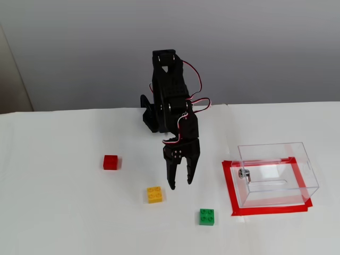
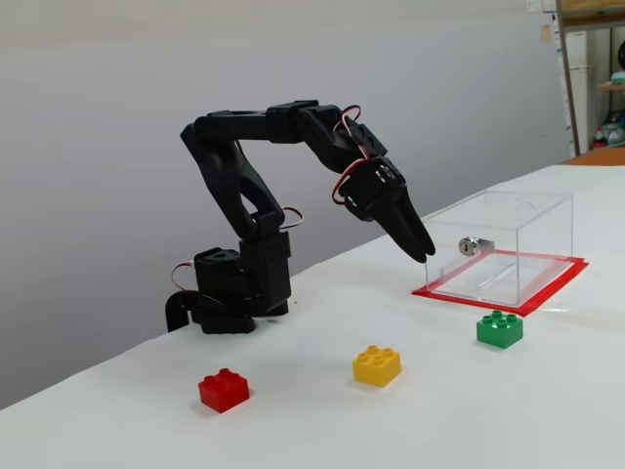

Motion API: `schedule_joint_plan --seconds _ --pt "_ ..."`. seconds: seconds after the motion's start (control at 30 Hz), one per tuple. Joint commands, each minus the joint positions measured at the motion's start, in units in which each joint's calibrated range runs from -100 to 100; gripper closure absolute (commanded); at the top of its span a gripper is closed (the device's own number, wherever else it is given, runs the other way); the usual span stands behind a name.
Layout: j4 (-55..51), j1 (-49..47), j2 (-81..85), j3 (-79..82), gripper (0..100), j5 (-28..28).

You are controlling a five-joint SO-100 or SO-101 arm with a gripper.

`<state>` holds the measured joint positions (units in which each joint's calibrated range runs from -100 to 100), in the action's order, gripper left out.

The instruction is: Pick the yellow lego brick and place it into the transparent box

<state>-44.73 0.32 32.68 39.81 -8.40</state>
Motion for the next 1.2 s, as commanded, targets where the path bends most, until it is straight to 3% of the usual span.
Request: schedule_joint_plan --seconds 0.0,0.17,0.57,1.17 --pt "-0.70 1.49 2.15 2.15 80 1.41" --pt "-2.96 7.33 2.23 6.31 79 1.57" --pt "-2.18 14.95 1.47 8.02 55 1.51" --pt "-1.57 14.87 -10.58 4.05 53 1.04"
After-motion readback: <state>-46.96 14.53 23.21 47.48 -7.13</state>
